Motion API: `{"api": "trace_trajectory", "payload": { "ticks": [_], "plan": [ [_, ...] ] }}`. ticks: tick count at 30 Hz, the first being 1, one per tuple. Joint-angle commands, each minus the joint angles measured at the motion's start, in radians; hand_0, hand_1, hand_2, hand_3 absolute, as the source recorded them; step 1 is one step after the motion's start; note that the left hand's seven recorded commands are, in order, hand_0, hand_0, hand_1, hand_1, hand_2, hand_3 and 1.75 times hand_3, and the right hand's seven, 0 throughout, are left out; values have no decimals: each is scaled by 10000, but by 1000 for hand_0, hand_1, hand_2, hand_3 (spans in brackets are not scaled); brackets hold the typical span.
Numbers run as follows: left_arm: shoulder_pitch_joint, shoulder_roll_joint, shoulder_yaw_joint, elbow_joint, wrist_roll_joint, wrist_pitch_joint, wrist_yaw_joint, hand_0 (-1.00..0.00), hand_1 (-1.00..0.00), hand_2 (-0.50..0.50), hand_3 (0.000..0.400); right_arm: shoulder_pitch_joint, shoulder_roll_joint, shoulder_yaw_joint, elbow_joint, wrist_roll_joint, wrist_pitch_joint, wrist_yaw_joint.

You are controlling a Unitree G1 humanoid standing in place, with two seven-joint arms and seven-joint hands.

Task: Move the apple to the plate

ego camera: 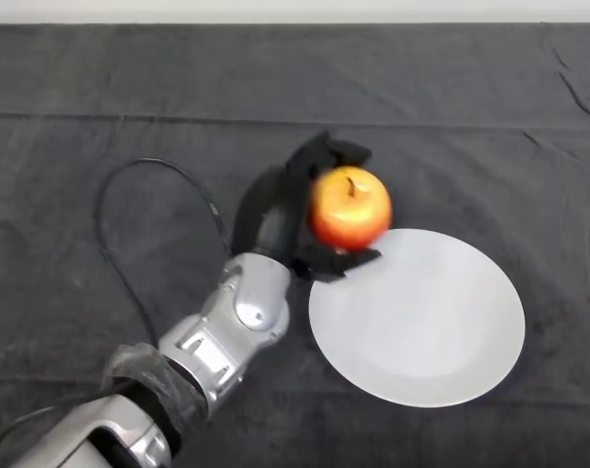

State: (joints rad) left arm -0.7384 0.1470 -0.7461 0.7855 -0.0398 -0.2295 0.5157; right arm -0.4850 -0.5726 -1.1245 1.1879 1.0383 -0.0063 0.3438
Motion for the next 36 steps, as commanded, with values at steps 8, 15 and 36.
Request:
{"api": "trace_trajectory", "payload": {
  "ticks": [8, 15, 36],
  "plan": [
    [-730, -57, -972, -604, -515, 245, -113, -1000, -1000, 0, 400, -123, -44, -64, -149, 100, -61, 12],
    [-772, -123, -1653, -616, -862, 209, -151, -1000, -1000, 0, 400, -125, -47, -67, -143, 102, -60, 14],
    [-979, -105, -2851, -418, -1617, 127, -598, -1000, -1000, 0, 400, -132, -60, -76, -113, 108, -62, 28]
  ]
}}
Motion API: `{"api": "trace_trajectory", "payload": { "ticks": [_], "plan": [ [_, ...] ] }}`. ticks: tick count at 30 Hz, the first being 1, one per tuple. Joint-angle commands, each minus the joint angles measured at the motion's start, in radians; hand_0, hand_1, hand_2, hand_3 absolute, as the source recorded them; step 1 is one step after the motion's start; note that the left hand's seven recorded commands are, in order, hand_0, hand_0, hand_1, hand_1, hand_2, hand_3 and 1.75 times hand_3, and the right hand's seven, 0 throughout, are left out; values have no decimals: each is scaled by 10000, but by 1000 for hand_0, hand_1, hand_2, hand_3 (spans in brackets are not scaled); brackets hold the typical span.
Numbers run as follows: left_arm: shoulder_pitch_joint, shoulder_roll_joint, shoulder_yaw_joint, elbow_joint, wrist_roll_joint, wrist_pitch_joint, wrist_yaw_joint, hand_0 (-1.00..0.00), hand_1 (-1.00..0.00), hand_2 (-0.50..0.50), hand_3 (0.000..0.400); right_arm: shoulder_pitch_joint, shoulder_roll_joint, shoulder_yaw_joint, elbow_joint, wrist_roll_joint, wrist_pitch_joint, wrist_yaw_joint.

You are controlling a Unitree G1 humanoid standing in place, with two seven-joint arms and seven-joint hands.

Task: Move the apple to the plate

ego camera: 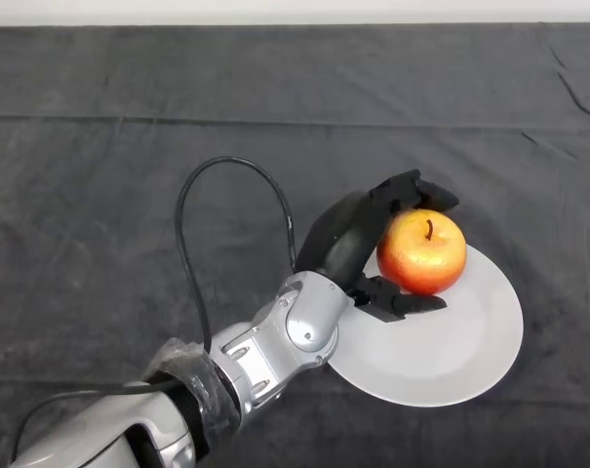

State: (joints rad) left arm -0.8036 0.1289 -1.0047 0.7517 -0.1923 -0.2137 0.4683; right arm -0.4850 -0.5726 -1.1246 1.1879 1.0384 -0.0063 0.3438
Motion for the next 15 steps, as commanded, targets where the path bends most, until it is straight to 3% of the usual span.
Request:
{"api": "trace_trajectory", "payload": {
  "ticks": [1, 9, 10, 11, 12, 13, 14, 15],
  "plan": [
    [-334, 75, -316, -58, -115, -34, -145, -1000, -1000, 0, 400, -133, -61, -75, -111, 108, -62, 29],
    [-359, 86, -620, 201, -208, -115, -316, -1000, -1000, 0, 400, -136, -66, -78, -99, 109, -63, 35],
    [-374, 86, -657, 246, -218, -110, -349, -1000, -682, -159, 400, -136, -67, -78, -98, 109, -63, 36],
    [-388, 86, -682, 281, -225, -104, -374, -933, -380, -276, 373, -137, -68, -79, -96, 109, -63, 37],
    [-400, 88, -705, 315, -230, -97, -399, -757, 0, -378, 303, -137, -68, -79, -95, 110, -64, 38],
    [-418, 90, -733, 355, -236, -82, -430, -604, 0, -302, 242, -137, -69, -79, -93, 110, -64, 39],
    [-434, 92, -750, 381, -240, -65, -454, -329, 0, -165, 132, -138, -70, -80, -91, 110, -64, 39],
    [-452, 94, -765, 404, -244, -46, -477, -267, 0, -133, 107, -138, -71, -80, -90, 110, -64, 40]
  ]
}}
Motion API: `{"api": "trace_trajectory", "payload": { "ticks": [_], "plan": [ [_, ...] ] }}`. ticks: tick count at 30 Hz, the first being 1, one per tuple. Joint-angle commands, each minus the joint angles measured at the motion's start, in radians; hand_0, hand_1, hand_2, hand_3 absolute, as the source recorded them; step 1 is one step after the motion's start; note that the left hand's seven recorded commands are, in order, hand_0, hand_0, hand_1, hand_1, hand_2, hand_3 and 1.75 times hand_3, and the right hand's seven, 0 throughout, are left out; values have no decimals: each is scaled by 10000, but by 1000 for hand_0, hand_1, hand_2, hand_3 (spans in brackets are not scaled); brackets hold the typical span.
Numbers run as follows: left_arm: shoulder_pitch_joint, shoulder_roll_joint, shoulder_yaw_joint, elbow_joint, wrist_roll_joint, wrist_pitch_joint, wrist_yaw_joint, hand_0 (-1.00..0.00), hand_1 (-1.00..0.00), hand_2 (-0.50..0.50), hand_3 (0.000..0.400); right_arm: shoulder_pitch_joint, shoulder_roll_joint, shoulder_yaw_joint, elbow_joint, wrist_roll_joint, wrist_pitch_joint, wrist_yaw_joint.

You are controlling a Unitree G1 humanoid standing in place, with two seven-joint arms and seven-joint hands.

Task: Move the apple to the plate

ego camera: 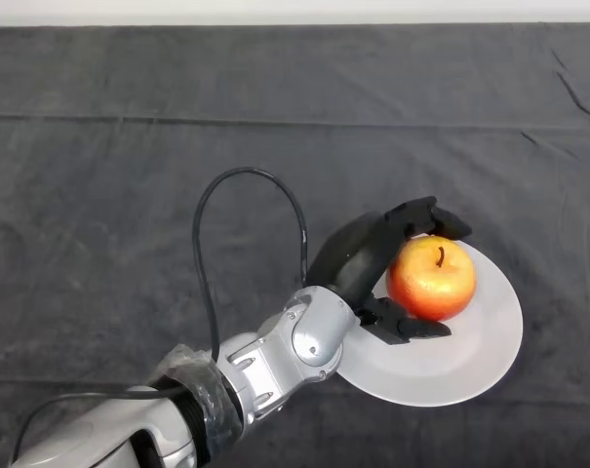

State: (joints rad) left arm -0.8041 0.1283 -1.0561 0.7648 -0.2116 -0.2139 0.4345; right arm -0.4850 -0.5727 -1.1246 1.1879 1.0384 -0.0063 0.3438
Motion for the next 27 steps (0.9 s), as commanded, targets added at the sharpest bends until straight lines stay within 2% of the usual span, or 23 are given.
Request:
{"api": "trace_trajectory", "payload": {
  "ticks": [1, 4, 7, 18, 27],
  "plan": [
    [-470, 106, -265, 295, -53, -15, -168, -227, 0, -114, 91, -139, -71, -80, -88, 110, -64, 41],
    [-518, 125, -287, 313, -47, 71, -218, -47, 0, -24, 19, -140, -73, -81, -84, 111, -65, 44],
    [-548, 155, -286, 296, -27, 145, -244, 0, 0, 0, 0, -141, -75, -82, -80, 111, -65, 46],
    [-704, 576, 287, -91, 55, 261, -341, 0, 0, 0, 0, -143, -77, -83, -74, 111, -67, 50],
    [-504, 970, 1167, -478, 313, 37, 53, 0, 0, 0, 0, -141, -74, -81, -80, 109, -67, 49]
  ]
}}
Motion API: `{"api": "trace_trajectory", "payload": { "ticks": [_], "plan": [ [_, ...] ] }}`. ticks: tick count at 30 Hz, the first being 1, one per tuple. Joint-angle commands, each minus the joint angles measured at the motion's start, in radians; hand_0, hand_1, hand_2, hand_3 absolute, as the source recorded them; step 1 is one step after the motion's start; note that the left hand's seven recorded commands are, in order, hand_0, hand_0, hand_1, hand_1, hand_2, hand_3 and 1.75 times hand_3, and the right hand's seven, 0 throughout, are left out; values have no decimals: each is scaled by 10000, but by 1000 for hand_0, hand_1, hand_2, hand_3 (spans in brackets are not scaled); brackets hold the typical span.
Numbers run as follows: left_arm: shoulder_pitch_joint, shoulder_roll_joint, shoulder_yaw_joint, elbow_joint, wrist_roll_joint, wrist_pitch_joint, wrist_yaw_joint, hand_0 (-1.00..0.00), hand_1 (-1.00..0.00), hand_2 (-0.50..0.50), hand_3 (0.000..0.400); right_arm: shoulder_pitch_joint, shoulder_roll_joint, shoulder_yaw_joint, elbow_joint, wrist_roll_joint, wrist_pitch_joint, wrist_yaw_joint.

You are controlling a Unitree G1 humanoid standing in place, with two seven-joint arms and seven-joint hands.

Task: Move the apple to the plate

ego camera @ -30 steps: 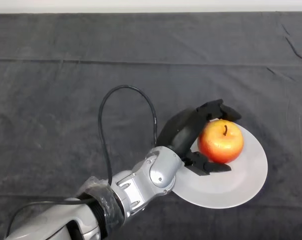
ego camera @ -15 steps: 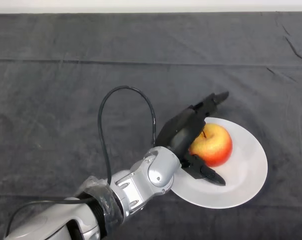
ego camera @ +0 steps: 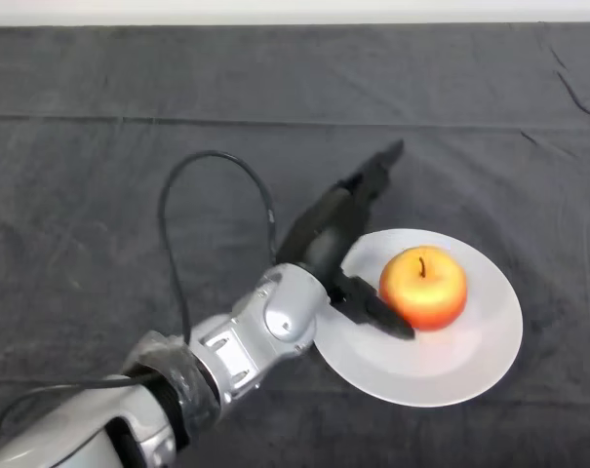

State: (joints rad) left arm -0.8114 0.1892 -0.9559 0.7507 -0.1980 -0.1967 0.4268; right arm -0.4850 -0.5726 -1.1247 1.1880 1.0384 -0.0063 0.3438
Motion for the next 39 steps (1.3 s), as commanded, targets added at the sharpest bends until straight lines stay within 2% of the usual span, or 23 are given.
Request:
{"api": "trace_trajectory", "payload": {
  "ticks": [1, 16, 22, 39],
  "plan": [
    [-397, 410, 290, -377, 206, -172, 181, 0, 0, 0, 0, -141, -73, -80, -81, 109, -67, 48],
    [203, 1471, 2263, -1316, 358, -482, 484, 0, 0, 0, 0, -133, -58, -72, -113, 102, -65, 34],
    [557, 1995, 3149, -1722, 319, -589, 450, 0, 0, 0, 0, -128, -49, -67, -132, 99, -64, 24],
    [1559, 3004, 5522, -2303, 287, -839, 513, 0, 0, 0, 0, -114, -23, -53, -190, 91, -58, -6]
  ]
}}
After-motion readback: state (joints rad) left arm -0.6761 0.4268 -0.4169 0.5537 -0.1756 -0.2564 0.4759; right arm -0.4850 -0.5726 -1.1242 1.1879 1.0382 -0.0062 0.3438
